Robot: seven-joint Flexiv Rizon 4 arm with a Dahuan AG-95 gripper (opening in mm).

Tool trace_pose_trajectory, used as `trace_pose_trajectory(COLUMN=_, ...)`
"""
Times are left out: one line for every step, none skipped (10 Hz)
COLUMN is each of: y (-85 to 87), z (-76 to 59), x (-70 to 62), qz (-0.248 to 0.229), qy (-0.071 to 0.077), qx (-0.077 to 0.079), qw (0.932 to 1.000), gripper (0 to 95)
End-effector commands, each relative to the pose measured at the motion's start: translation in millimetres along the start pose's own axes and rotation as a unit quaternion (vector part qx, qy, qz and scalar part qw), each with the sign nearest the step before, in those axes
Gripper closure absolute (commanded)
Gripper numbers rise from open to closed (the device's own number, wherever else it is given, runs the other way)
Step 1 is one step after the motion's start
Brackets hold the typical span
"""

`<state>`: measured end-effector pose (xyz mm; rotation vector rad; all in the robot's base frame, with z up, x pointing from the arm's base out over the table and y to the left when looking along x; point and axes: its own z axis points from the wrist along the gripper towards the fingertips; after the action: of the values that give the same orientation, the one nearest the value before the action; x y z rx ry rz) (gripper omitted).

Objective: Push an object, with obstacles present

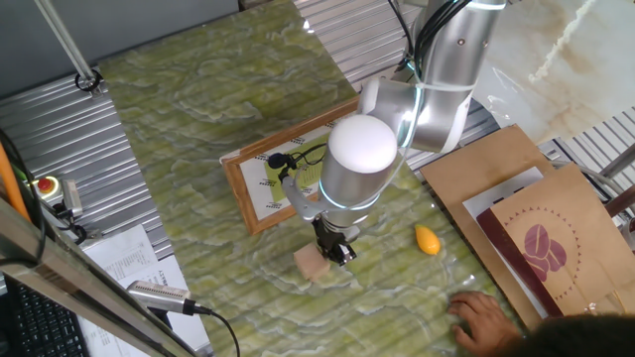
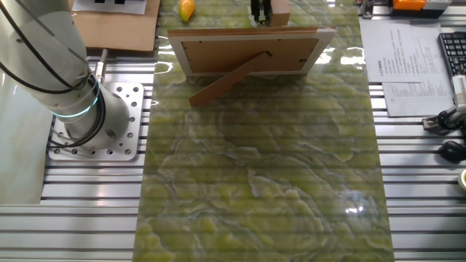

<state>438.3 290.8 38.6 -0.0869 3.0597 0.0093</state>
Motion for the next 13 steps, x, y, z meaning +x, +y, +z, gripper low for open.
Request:
trace_pose_trajectory(y=0.0, z=-2.4, x=-2.4, qz=0.003, qy=-0.001, qx=0.000, qw=1.0000, gripper=95.0)
trace_pose_trajectory(y=-0.3, z=-2.9, x=-2.9, qz=0.003, qy=-0.002, qx=-0.001, qw=1.0000, gripper=95.0)
trace_pose_trajectory(y=-0.6, z=-3.0, x=-3.1, qz=0.004, qy=-0.004, qx=-0.001, qw=1.0000, gripper=95.0)
trace_pose_trajectory(y=-0.7, z=-3.1, x=-3.1, qz=0.004, qy=-0.005, qx=-0.001, qw=1.0000, gripper=95.0)
trace_pose_trajectory(y=-0.8, z=-3.2, x=-3.1, qz=0.005, qy=-0.005, qx=-0.001, qw=1.0000, gripper=95.0)
trace_pose_trajectory(y=-0.8, z=-3.3, x=-3.3, qz=0.006, qy=-0.005, qx=-0.001, qw=1.0000, gripper=95.0)
trace_pose_trajectory(y=-0.8, z=-3.3, x=-3.4, qz=0.006, qy=-0.005, qx=-0.001, qw=1.0000, gripper=95.0)
trace_pose_trajectory(y=-0.9, z=-3.6, x=-3.8, qz=0.006, qy=-0.005, qx=-0.001, qw=1.0000, gripper=95.0)
trace_pose_trajectory(y=-0.5, z=-4.5, x=-5.2, qz=0.006, qy=-0.007, qx=-0.001, qw=1.0000, gripper=95.0)
trace_pose_trajectory(y=-0.2, z=-5.5, x=-6.9, qz=0.007, qy=-0.007, qx=0.000, qw=1.0000, gripper=95.0)
trace_pose_trajectory(y=0.0, z=-5.8, x=-7.3, qz=0.006, qy=-0.008, qx=0.000, qw=1.0000, gripper=95.0)
trace_pose_trajectory(y=-0.1, z=-6.0, x=-7.5, qz=0.005, qy=-0.008, qx=0.000, qw=1.0000, gripper=95.0)
trace_pose_trajectory(y=-0.1, z=-6.0, x=-7.5, qz=-0.001, qy=-0.011, qx=0.001, qw=0.9999, gripper=95.0)
